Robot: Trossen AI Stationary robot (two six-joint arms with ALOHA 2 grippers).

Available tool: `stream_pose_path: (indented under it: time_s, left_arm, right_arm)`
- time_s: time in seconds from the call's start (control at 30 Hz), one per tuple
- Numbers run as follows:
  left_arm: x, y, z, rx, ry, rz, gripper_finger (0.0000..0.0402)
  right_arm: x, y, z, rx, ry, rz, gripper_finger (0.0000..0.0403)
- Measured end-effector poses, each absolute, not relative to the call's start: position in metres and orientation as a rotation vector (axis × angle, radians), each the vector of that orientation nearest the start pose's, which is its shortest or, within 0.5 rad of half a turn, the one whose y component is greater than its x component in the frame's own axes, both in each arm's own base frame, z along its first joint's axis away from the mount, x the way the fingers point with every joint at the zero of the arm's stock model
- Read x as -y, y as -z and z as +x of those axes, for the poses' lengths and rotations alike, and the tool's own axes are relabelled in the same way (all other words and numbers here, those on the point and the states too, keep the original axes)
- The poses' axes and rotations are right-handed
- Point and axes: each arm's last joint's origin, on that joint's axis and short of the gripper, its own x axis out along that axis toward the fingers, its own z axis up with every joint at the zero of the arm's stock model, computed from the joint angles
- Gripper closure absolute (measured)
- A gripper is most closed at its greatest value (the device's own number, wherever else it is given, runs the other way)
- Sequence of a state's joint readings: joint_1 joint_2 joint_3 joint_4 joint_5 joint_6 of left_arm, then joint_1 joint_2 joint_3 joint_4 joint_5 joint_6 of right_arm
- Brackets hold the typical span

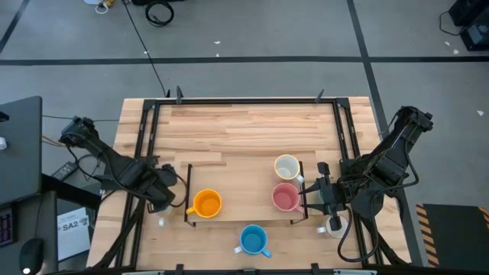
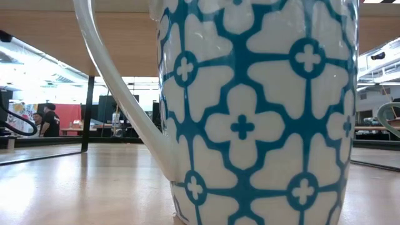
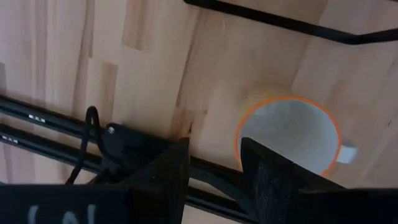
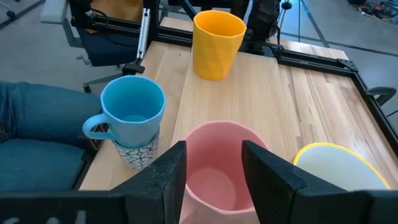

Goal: Place coffee mugs
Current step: Put the yellow patterned mug on the shelf

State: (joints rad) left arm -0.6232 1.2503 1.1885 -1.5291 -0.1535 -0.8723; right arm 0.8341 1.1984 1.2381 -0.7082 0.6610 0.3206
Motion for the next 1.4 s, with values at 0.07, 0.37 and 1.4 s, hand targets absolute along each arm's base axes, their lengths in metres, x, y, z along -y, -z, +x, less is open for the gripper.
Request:
stream_pose_path:
  time_s: [0.07, 0.37, 1.4]
  left_arm:
    - [0.103, -0.302, 0.152, -1.47, -0.29, -0.092, 0.0251]
    - [0.109, -0.274, 0.15, -1.551, -0.177, -0.067, 0.0251]
    - [0.106, -0.219, 0.146, -1.59, -0.134, -0.047, 0.0252]
  right_arm:
    - [-0.164, -0.363, 0.173, -0.507, -0.085, -0.141, 0.0243]
    - [-0.164, -0.363, 0.173, -0.508, -0.086, -0.141, 0.0243]
    - [-0.164, -0.363, 0.173, -0.508, -0.085, -0.14, 0.0243]
